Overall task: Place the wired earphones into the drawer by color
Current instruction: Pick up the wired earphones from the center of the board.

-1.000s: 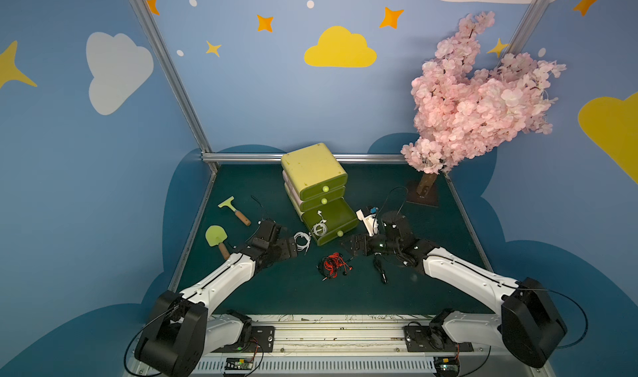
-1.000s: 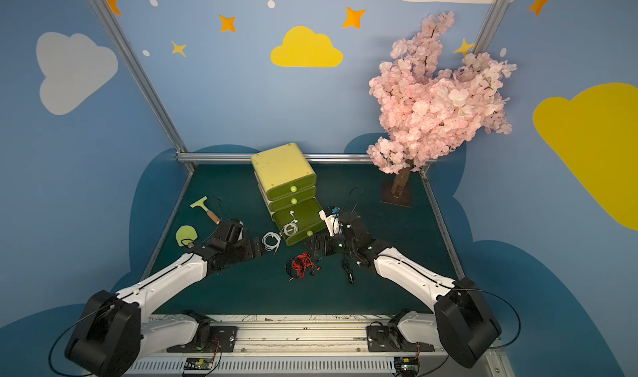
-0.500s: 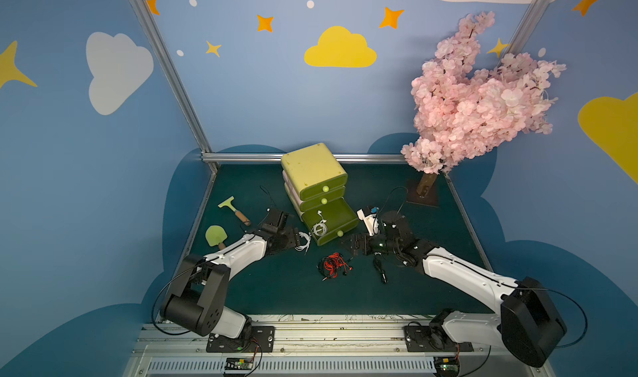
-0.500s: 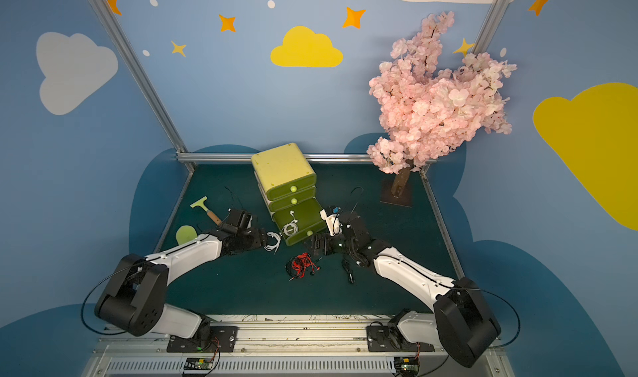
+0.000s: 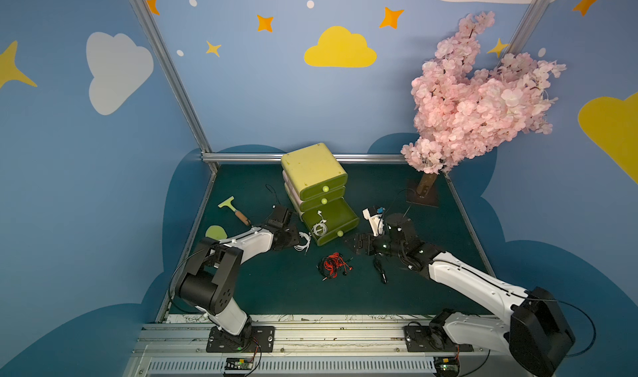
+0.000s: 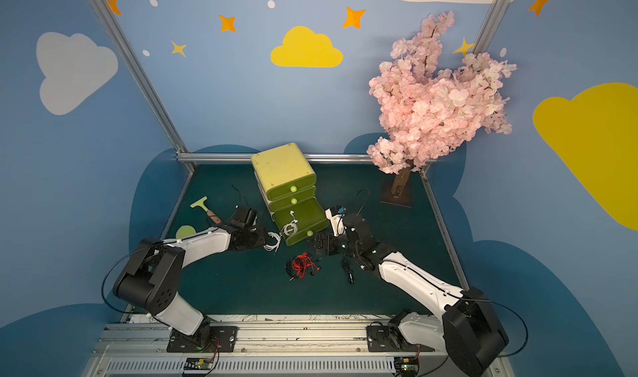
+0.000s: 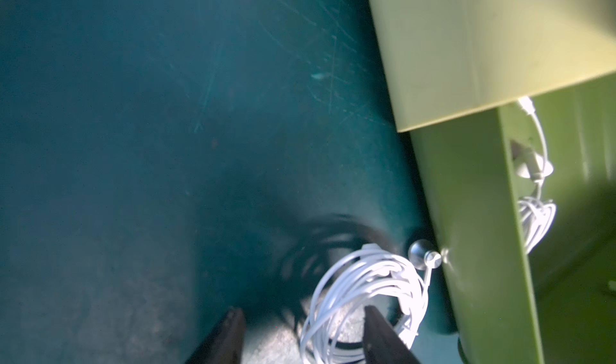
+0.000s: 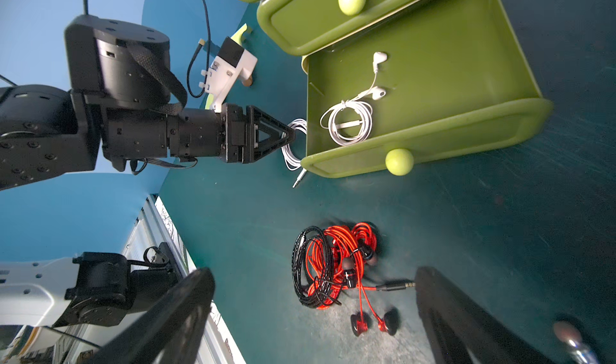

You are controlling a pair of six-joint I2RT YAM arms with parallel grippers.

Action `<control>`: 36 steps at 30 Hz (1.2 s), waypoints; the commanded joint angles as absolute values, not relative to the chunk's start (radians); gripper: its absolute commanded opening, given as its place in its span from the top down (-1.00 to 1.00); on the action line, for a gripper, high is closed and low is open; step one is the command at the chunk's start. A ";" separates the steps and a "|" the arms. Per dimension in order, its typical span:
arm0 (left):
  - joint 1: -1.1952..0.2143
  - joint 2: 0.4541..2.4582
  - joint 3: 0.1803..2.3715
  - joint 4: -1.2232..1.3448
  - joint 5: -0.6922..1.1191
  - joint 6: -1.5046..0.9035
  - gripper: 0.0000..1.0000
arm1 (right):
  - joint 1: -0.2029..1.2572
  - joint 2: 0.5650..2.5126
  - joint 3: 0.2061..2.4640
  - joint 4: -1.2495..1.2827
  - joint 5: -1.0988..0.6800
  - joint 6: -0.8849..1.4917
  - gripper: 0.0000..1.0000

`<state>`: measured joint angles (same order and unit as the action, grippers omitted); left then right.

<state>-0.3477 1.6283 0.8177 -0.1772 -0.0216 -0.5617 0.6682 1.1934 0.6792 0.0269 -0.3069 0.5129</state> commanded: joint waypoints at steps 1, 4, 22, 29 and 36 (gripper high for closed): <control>-0.356 1.646 0.834 -0.178 -0.015 -0.553 0.03 | 0.663 1.166 0.647 0.028 -0.272 0.523 -0.97; -0.358 1.650 0.833 -0.173 -0.011 -0.556 0.29 | 0.660 1.161 0.647 0.026 -0.270 0.523 -0.97; -0.374 1.584 0.804 -0.175 -0.017 -0.571 0.73 | 0.653 1.141 0.635 0.009 -0.259 0.517 -0.97; -0.374 1.515 0.780 -0.198 -0.030 -0.578 0.81 | 0.650 1.135 0.628 0.010 -0.252 0.519 -0.97; -0.375 1.382 0.751 -0.249 -0.052 -0.580 0.86 | 0.649 1.128 0.624 0.010 -0.245 0.514 -0.97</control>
<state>-0.3737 1.4311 0.7650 -0.2062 -0.0360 -0.5762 0.6540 1.1496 0.6373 0.0212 -0.2615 0.5186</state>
